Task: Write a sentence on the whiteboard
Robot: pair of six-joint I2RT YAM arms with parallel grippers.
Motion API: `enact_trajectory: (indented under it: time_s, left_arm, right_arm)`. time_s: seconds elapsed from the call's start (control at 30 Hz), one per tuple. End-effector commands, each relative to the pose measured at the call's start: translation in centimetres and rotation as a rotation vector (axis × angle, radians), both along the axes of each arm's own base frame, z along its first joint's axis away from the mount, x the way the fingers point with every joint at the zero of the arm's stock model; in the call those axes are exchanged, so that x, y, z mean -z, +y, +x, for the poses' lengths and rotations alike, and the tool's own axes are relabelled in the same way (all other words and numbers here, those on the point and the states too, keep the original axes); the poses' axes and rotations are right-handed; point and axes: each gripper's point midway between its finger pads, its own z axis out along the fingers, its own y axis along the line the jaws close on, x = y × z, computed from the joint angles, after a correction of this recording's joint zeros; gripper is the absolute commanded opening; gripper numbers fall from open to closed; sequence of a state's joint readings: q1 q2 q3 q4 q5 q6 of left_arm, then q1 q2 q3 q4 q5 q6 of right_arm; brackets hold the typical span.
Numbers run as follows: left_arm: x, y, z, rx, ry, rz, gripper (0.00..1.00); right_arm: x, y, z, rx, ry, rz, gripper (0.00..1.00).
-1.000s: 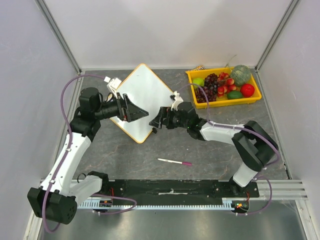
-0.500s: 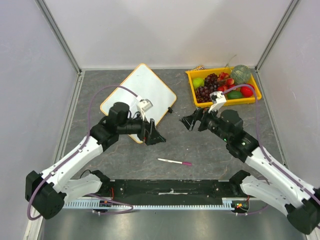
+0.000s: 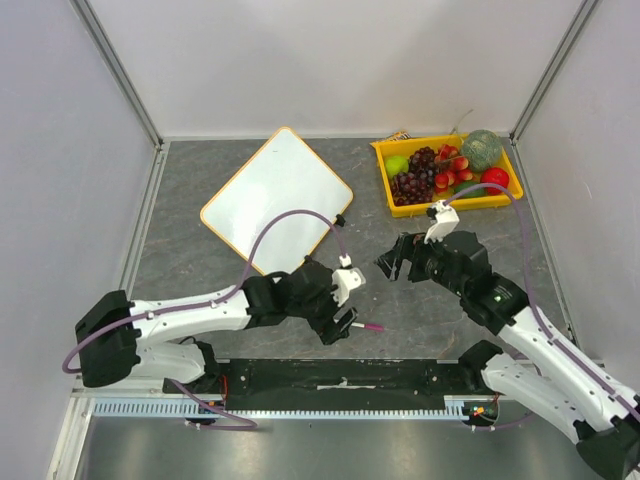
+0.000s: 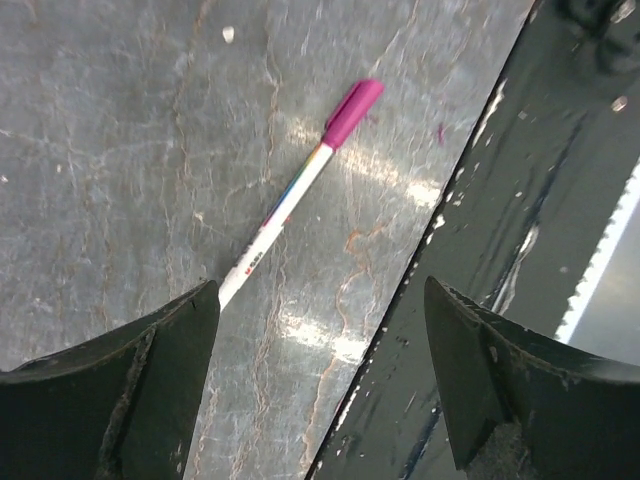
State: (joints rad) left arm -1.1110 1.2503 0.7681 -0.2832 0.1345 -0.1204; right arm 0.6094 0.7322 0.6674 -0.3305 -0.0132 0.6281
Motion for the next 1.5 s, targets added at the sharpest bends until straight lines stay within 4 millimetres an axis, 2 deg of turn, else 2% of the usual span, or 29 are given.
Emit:
enact_trajectory:
  time_s: [0.0,0.13,0.3,0.5,0.73,0.9,1.07,1.17,1.3,1.4,1.47]
  left_arm:
    - [1.5,0.4,0.5,0.009,-0.108,0.069,0.88]
    - [2.1,0.9,-0.3,0.033,-0.1,0.067,0.89]
    - [2.1,1.1,-0.4,0.053,-0.112,0.057,0.91]
    - [3.4,0.4,-0.5,0.089,-0.092,0.115,0.86]
    - [4.2,-0.2,1.7,0.051,-0.189,0.204,0.82]
    - [4.9,-1.1,2.2,0.07,-0.204,0.235,0.79]
    - [7.1,-0.8,2.0,0.092,-0.164,0.328,0.69]
    - [7.7,-0.9,1.8,0.107,-0.141,0.352,0.59]
    - [9.0,-0.7,1.5,0.125,-0.105,0.419,0.34]
    - [9.7,-1.0,1.4,0.142,-0.09,0.449,0.02]
    - [9.7,-1.0,1.5,0.139,-0.091,0.448,0.02]
  right_arm:
    - [1.7,0.2,0.1,-0.068,0.028,-0.03,0.98]
    - [1.6,0.0,1.0,-0.136,0.019,0.056,0.98]
    - [2.4,-0.4,1.8,-0.203,0.084,0.202,0.98]
    - [3.0,-1.6,2.9,-0.184,0.097,0.21,0.98]
    - [4.3,-1.7,3.0,-0.181,0.122,0.206,0.98]
    - [4.8,-1.8,2.8,-0.18,0.133,0.214,0.98]
    - [5.1,-1.9,3.0,-0.174,0.134,0.206,0.98]
    - [5.1,-2.1,3.3,-0.165,0.133,0.2,0.98]
    - [5.0,-2.2,3.5,-0.166,0.129,0.196,0.98]
    - [5.0,-2.4,3.8,-0.155,0.124,0.191,0.98]
    - [4.9,-2.5,3.8,-0.152,0.122,0.191,0.98]
